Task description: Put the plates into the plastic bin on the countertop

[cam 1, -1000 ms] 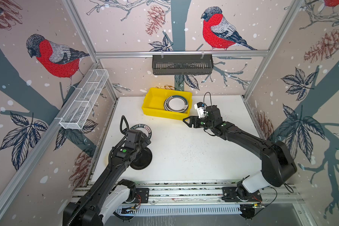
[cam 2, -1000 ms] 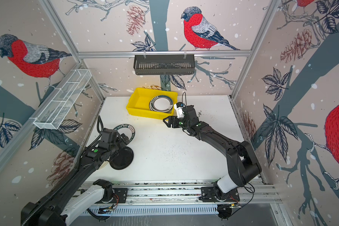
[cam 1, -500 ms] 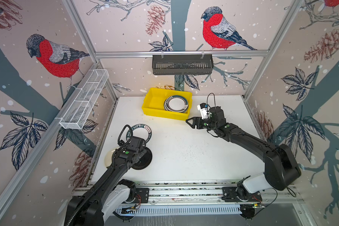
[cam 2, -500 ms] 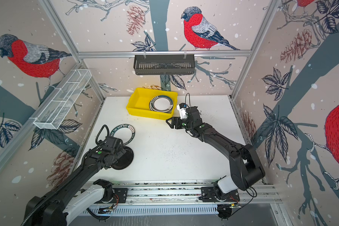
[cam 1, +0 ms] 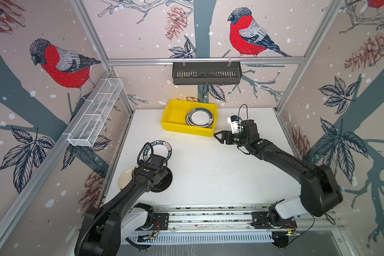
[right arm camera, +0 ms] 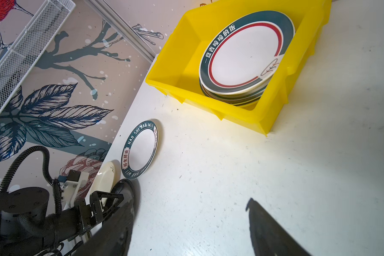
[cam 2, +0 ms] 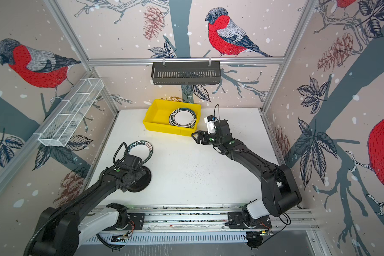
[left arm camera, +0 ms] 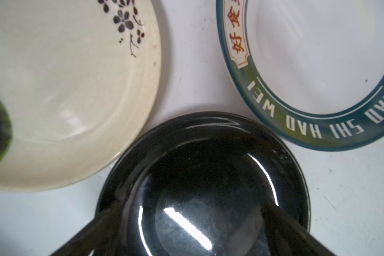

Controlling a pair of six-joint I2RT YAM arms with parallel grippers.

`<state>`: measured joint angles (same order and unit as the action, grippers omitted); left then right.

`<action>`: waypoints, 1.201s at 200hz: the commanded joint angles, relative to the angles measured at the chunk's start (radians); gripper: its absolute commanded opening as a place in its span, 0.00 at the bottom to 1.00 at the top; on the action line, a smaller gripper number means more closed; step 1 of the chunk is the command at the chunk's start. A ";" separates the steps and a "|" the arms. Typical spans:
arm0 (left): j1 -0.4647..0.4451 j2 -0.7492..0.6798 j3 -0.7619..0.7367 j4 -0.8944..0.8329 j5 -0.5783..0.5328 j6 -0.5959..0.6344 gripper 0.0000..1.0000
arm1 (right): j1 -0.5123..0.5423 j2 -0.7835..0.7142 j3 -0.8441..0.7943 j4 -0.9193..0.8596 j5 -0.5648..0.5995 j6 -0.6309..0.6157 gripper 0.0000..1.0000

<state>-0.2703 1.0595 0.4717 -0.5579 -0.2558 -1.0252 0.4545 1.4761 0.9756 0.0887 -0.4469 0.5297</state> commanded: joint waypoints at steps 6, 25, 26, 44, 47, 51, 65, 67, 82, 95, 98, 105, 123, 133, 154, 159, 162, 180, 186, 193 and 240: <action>0.000 -0.001 -0.011 0.028 0.000 0.022 0.98 | -0.014 0.006 0.000 0.006 -0.008 0.014 0.80; 0.001 0.000 -0.013 0.029 -0.015 0.028 0.97 | -0.022 0.007 0.000 -0.001 -0.008 0.017 0.80; 0.000 0.000 -0.013 0.029 -0.015 0.028 0.98 | -0.024 0.007 0.000 -0.001 -0.008 0.017 0.80; 0.000 0.011 -0.015 0.038 -0.016 0.034 0.98 | -0.026 0.008 0.000 0.001 -0.009 0.017 0.80; 0.001 0.014 -0.015 0.040 -0.015 0.035 0.98 | -0.026 0.008 0.000 0.002 -0.009 0.017 0.80; 0.000 0.018 -0.015 0.043 -0.013 0.037 0.97 | -0.026 0.010 0.001 0.003 -0.009 0.018 0.80; -0.002 0.034 -0.007 0.035 0.002 0.047 0.97 | -0.027 0.018 0.005 0.000 -0.013 0.019 0.80; -0.004 0.036 -0.005 0.032 0.002 0.049 0.98 | -0.027 0.017 0.005 0.000 -0.015 0.019 0.79; -0.030 0.053 0.014 -0.022 -0.055 0.043 0.97 | -0.027 0.024 0.006 0.000 -0.017 0.021 0.79; -0.052 0.075 0.031 -0.061 -0.117 0.031 0.97 | -0.027 0.028 0.006 0.001 -0.017 0.023 0.79; -0.054 0.079 0.033 -0.062 -0.121 0.031 0.97 | -0.027 0.030 0.006 0.002 -0.018 0.024 0.79; -0.057 0.088 0.033 -0.049 -0.116 0.035 0.97 | -0.027 0.031 0.007 0.002 -0.017 0.024 0.79; -0.060 0.109 0.021 0.024 -0.060 0.053 0.97 | -0.030 0.036 0.006 -0.001 -0.016 0.024 0.79; -0.067 0.129 0.021 0.051 -0.045 0.056 0.97 | -0.031 0.036 0.007 -0.005 -0.017 0.024 0.79; -0.086 0.177 0.036 0.083 -0.029 0.064 0.97 | -0.040 0.037 0.005 -0.010 -0.014 0.025 0.79; -0.091 0.187 0.041 0.087 -0.024 0.072 0.97 | -0.042 0.037 0.005 -0.010 -0.015 0.026 0.79; -0.095 0.194 0.043 0.090 -0.023 0.072 0.97 | -0.042 0.038 0.005 -0.010 -0.015 0.025 0.79; -0.119 0.229 0.061 0.103 -0.020 0.075 0.97 | -0.045 0.036 0.003 -0.012 -0.014 0.026 0.79; -0.125 0.239 0.066 0.108 -0.019 0.078 0.97 | -0.045 0.036 0.002 -0.012 -0.015 0.026 0.79; -0.132 0.250 0.072 0.115 -0.014 0.079 0.97 | -0.046 0.036 0.002 -0.012 -0.012 0.027 0.79; -0.185 0.360 0.145 0.204 0.055 0.084 0.97 | -0.050 0.038 0.002 -0.023 -0.008 0.036 0.78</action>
<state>-0.4328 1.3582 0.5846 -0.4057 -0.3317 -0.9493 0.4088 1.5135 0.9756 0.0742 -0.4538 0.5545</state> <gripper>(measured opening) 0.968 0.781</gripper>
